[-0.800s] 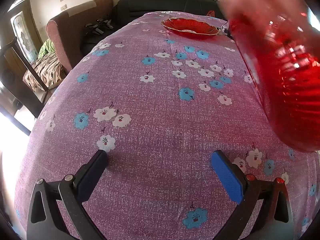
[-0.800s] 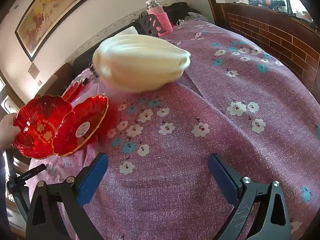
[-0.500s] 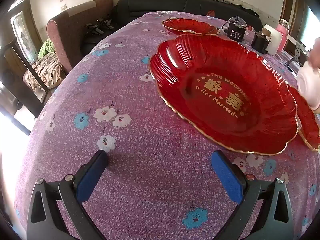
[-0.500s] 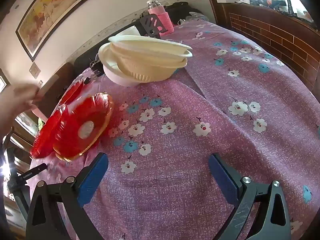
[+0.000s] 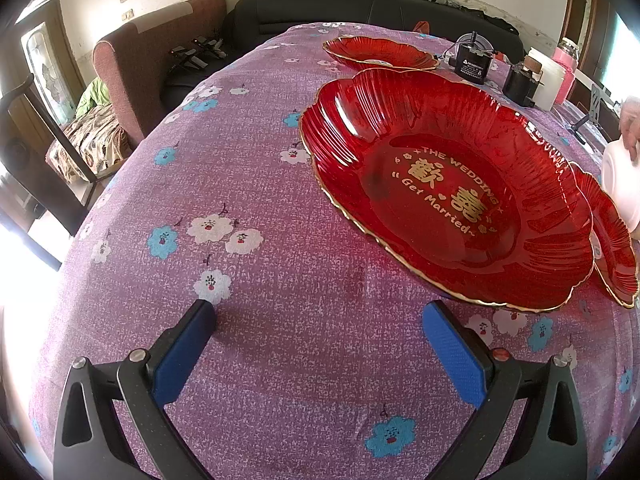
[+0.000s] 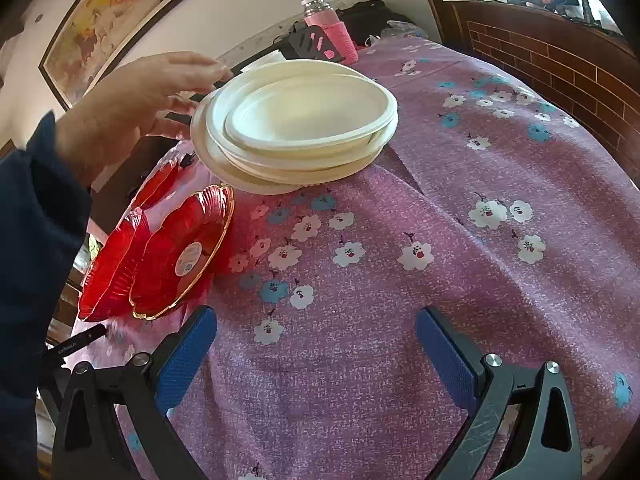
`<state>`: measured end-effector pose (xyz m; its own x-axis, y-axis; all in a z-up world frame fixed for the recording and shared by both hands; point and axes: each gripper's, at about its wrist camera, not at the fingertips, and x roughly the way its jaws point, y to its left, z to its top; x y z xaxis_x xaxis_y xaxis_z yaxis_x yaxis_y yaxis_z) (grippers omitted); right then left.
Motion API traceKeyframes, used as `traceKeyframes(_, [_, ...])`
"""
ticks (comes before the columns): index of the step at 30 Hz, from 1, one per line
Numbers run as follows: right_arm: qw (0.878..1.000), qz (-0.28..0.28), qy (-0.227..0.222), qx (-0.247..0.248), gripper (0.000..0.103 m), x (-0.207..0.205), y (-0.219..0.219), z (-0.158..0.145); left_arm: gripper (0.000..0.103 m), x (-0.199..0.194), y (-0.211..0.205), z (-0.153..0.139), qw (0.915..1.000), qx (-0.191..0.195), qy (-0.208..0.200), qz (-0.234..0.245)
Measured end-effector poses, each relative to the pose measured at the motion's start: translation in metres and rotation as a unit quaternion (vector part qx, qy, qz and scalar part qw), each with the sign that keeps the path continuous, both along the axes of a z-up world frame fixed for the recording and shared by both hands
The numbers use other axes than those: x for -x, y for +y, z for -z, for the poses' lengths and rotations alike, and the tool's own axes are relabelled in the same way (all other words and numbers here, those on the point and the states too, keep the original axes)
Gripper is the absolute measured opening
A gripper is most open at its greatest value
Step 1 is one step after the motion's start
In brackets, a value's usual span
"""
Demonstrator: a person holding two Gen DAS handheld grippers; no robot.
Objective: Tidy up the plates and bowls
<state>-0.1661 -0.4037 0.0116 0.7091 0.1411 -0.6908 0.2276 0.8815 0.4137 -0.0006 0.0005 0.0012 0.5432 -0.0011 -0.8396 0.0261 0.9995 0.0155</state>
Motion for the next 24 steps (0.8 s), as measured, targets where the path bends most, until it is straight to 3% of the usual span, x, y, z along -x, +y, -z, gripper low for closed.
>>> traceKeyframes(24, [1.000, -0.007, -0.004, -0.019, 0.101, 0.0014, -0.0027, -0.0004, 0.103, 0.0000, 0.0000, 0.0001, 1.0000, 0.000, 0.000, 0.000])
